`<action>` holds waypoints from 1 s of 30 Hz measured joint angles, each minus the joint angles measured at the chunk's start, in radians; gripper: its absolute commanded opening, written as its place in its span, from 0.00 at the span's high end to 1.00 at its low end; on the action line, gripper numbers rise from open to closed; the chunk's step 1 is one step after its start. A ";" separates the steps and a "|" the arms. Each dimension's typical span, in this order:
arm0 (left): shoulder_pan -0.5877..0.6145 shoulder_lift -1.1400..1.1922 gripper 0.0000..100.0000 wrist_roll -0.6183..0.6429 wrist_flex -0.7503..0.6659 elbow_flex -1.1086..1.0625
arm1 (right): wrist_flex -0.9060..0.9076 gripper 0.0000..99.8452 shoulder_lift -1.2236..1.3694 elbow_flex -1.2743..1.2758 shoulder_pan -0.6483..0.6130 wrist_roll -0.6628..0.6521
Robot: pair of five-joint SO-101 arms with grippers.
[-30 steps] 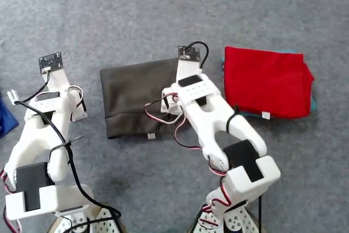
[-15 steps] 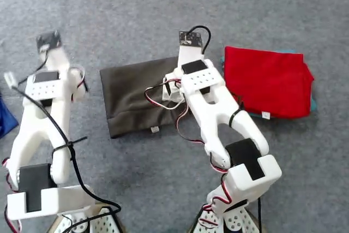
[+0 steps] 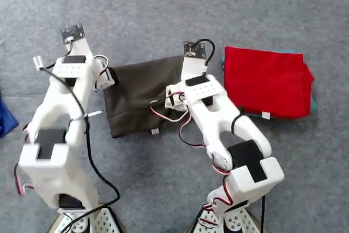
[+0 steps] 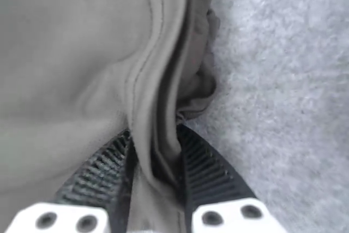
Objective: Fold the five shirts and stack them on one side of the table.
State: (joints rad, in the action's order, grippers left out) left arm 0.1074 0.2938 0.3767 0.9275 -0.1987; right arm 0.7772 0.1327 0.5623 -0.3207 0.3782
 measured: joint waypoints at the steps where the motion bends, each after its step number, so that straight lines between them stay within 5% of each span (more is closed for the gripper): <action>1: 0.000 0.037 0.75 0.021 0.000 0.025 | -0.012 0.98 -0.005 0.011 0.000 0.000; 9: 0.009 0.135 0.76 0.057 0.034 0.137 | -0.031 0.98 -0.005 0.025 0.003 0.000; 18: 0.000 0.157 0.97 0.060 0.032 0.192 | -0.031 0.98 -0.005 0.025 0.003 0.000; 30: -0.011 0.215 0.97 -0.015 -0.006 0.262 | -0.029 0.98 -0.011 0.025 0.003 -0.040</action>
State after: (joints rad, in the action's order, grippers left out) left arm 0.0967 0.5086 0.3613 0.9214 0.0637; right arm 0.7480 0.1220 0.5869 -0.3176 0.3383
